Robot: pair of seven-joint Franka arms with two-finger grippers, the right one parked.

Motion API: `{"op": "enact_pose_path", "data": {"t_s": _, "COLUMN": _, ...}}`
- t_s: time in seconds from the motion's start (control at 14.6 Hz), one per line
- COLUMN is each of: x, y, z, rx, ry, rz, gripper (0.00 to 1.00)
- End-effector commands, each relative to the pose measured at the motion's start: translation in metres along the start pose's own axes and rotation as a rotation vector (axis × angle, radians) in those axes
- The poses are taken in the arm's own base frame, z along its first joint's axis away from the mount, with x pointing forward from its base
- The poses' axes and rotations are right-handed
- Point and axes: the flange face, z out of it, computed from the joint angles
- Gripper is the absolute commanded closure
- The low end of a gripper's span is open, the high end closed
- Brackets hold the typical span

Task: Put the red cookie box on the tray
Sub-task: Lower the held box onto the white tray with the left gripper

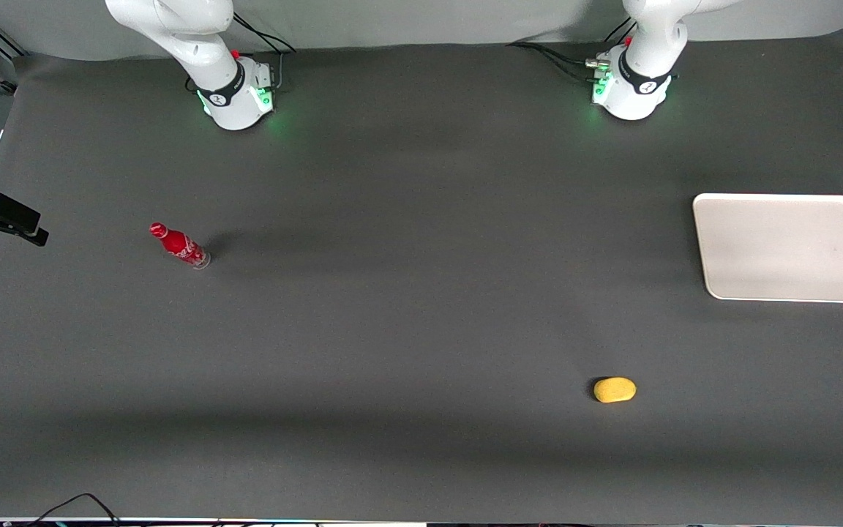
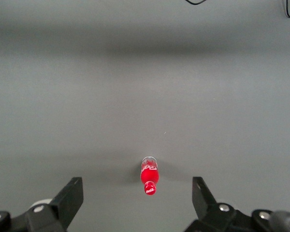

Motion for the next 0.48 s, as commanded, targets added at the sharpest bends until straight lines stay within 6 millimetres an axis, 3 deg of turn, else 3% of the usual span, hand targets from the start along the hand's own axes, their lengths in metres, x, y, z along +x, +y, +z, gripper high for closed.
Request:
{"op": "enact_pose_path", "data": {"t_s": 0.0, "x": -0.019, "y": -0.02, "z": 0.074, "rx": 0.013, "ry": 0.006, "rz": 0.021, "gripper": 1.0}}
{"op": "enact_pose_path", "data": {"t_s": 0.21, "x": -0.033, "y": -0.015, "z": 0.128, "rx": 0.001, "ry": 0.006, "rz": 0.007, "gripper": 1.0}}
{"op": "enact_pose_path", "data": {"t_s": 0.41, "x": -0.059, "y": -0.005, "z": 0.189, "rx": 0.034, "ry": 0.068, "rz": -0.009, "gripper": 1.0}}
